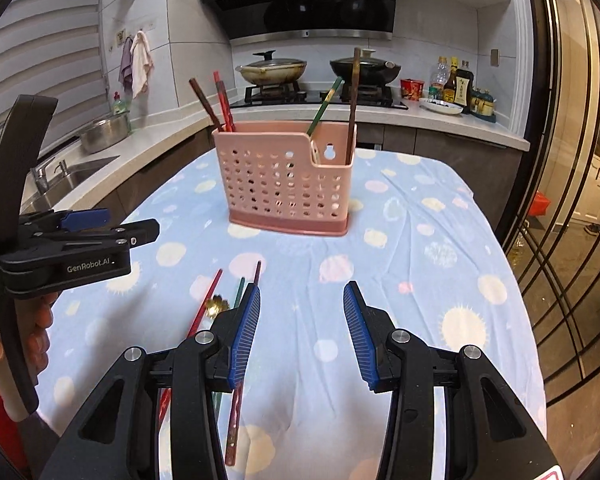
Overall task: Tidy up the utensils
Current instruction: 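Withdraw both open tools from the holder back toward the remaining utensils, then grasp a red chopstick with the left tool while the right tool grasps a dark red chopstick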
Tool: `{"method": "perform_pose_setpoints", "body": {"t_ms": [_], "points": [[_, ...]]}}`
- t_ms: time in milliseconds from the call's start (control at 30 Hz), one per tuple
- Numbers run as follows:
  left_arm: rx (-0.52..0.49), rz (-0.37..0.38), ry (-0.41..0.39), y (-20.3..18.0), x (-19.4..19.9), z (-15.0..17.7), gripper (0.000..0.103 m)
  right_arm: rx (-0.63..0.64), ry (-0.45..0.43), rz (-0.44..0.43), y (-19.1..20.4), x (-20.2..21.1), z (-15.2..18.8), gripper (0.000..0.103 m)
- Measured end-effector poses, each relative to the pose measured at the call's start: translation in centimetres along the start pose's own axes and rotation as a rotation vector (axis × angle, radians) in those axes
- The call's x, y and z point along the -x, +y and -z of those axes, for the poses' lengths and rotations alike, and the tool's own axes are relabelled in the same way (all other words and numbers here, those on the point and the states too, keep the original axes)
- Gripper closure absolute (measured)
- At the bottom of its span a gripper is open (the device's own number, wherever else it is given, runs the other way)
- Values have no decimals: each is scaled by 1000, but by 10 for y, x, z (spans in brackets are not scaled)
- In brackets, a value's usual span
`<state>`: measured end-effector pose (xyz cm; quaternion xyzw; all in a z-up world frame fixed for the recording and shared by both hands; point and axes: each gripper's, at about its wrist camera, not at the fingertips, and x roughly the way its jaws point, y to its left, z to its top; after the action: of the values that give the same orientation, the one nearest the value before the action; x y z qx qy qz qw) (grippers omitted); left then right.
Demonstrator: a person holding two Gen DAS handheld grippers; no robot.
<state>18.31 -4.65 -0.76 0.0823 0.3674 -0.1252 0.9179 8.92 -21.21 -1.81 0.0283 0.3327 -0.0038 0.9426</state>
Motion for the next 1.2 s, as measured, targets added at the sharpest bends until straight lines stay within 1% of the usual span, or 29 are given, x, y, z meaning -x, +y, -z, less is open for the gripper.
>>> {"method": "perform_pose_setpoints", "body": {"t_ms": [267,467,633,700,833,867,900,1067,1200], "points": [[16,21,88,-1,-4,49,32,-40,115,-35,7,-10,49,60],[-12,32,150,-11,-7,86,32,-56,162,-49,14,-13,76,60],[-26,48,200,-15,-5,112,32,-34,180,-52,23,-12,90,66],[-27,55,214,-16,-4,121,32,-33,192,-62,26,-13,94,72],[-28,67,223,-20,1,130,32,-22,211,-76,33,-16,99,77],[-30,67,221,-20,3,131,32,-17,214,-78,35,-16,100,82],[-32,69,219,-21,4,131,32,-13,218,-79,36,-17,101,84],[-36,79,215,-24,9,134,32,-9,228,-85,40,-22,104,86],[-43,93,212,-28,11,136,32,-2,234,-80,40,-26,107,89]]}}
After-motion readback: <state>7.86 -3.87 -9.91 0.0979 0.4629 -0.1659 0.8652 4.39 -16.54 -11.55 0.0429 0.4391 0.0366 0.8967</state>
